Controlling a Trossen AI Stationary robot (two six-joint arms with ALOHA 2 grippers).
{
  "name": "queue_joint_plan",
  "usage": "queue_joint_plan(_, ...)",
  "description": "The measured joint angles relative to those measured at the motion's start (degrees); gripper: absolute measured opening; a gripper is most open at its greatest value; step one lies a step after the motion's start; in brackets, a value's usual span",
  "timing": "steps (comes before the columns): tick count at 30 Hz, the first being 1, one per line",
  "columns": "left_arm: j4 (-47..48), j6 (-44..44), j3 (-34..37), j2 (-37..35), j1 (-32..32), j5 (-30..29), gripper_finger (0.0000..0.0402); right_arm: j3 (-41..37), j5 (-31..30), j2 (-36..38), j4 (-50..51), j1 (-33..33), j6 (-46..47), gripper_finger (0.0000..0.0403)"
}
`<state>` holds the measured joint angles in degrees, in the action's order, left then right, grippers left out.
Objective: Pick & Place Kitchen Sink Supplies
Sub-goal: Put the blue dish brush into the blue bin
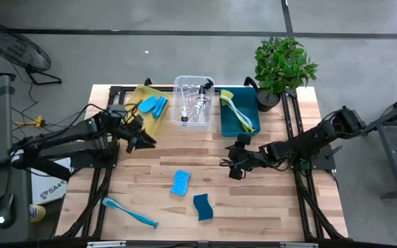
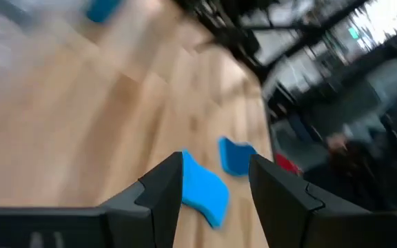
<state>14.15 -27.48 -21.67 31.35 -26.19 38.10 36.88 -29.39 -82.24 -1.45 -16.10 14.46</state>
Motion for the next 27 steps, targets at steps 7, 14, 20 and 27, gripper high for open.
queue_joint_plan(7,-0.2,-3.88,0.0,0.01,14.17,-7.78,0.0163,0.0,0.0,0.0,-0.09,0.0,0.04,0.0227)
queue_joint_plan(14,2.04,-13.7,0.0,0.01,27.46,-15.15,0.0163,0.0,0.02,0.0,-0.09,0.0,0.04,0.0227)
queue_joint_plan(20,7.32,-23.31,0.0,0.6,39.2,-25.08,0.0163,0.0,0.4,0.0,-0.1,0.0,0.08,0.0227)
queue_joint_plan(27,8.17,-29.55,-0.01,4.37,50.31,-30.53,0.0163,0.0,0.03,0.0,-0.15,0.02,0.07,0.0227)
